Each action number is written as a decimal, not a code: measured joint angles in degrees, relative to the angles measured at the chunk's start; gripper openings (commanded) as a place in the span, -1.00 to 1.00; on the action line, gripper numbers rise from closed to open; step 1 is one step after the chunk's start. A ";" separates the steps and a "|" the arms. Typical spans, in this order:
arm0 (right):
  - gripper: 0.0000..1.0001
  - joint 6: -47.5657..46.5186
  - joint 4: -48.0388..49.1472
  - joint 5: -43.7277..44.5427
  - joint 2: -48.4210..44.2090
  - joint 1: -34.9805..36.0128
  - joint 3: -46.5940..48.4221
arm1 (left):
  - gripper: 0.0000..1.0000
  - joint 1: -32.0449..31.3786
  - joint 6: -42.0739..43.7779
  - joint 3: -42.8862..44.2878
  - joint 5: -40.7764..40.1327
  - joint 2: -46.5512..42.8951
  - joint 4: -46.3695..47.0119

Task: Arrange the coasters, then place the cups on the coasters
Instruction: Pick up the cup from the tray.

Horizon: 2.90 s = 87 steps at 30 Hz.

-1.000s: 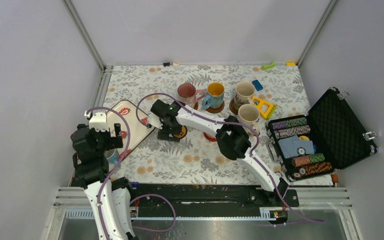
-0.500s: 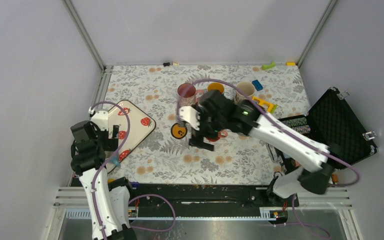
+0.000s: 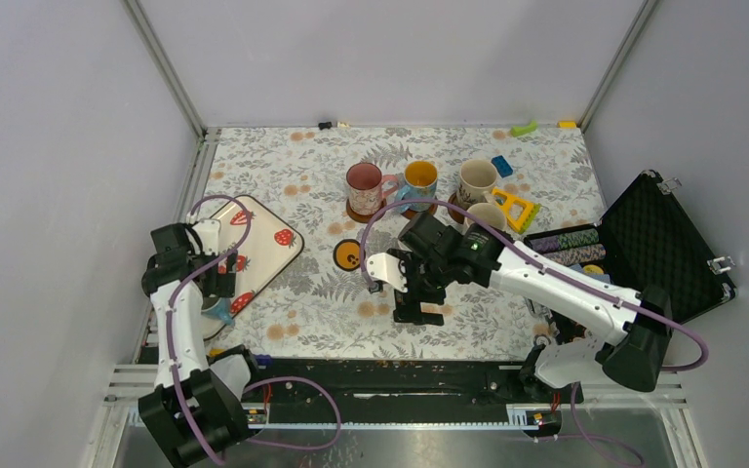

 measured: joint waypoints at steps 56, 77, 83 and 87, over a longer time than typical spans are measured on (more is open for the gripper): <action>0.99 1.79 11.67 -3.41 -2.75 -9.60 -8.28 | 0.97 -21.42 28.17 19.43 8.46 28.98 7.10; 0.99 2.40 13.05 -4.92 -5.25 -11.43 -9.09 | 0.71 -16.04 9.14 17.79 6.82 15.10 -3.67; 1.00 2.40 13.29 -4.96 -5.84 -11.45 -9.38 | 0.54 -12.26 7.30 16.46 7.04 25.07 -5.75; 0.99 2.40 13.33 -4.98 -5.99 -11.54 -9.40 | 0.40 -12.04 6.10 16.46 7.26 27.74 -4.35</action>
